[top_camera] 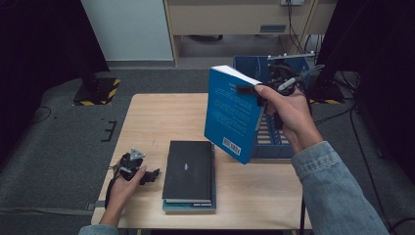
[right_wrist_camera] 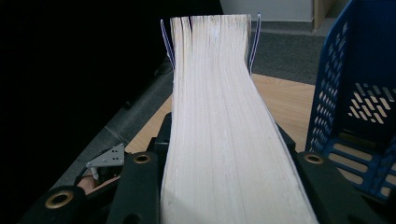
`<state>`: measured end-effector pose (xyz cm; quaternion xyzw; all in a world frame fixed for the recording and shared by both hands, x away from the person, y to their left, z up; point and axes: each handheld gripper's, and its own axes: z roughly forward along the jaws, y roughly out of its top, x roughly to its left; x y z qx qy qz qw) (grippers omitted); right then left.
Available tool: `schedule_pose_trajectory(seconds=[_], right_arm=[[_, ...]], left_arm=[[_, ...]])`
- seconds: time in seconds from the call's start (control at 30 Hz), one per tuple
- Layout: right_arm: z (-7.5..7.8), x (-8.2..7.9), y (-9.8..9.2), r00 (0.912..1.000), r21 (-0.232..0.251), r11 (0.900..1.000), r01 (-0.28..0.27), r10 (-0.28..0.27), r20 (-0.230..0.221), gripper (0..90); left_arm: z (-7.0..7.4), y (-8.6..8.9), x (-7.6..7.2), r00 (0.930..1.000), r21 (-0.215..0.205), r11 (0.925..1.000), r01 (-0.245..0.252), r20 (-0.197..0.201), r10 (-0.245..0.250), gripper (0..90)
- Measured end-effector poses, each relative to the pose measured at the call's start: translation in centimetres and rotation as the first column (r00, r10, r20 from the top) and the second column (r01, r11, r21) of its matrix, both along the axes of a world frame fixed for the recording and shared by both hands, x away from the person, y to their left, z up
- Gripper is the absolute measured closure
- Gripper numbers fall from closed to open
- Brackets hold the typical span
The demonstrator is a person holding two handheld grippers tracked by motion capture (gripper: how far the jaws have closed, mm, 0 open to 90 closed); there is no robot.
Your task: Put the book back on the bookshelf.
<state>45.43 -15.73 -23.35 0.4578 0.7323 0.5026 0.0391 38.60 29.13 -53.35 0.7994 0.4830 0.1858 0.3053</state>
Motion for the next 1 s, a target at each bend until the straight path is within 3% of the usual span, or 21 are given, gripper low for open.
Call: schedule_pose_trajectory(seconds=[0.43,0.73,1.0], right_arm=[[0.2,-0.3,-2.8,0.9981,0.017,0.998,0.061,-0.061,0.001,59.4],[0.4,-0.3,-4.1,0.9942,0.001,0.994,0.107,-0.107,0.01,59.4],[0.7,-0.6,-5.3,0.9854,-0.029,0.985,0.169,-0.169,0.023,59.4]], left_arm=[[0.0,0.0,0.0,1.0,0.0,1.0,-0.001,-0.001,0.001,0.0],[0.0,-0.1,0.0,1.0,0.0,1.0,-0.003,-0.001,0.003,0.0],[0.0,-0.1,0.0,1.0,0.002,1.0,-0.002,-0.004,0.002,0.0]])
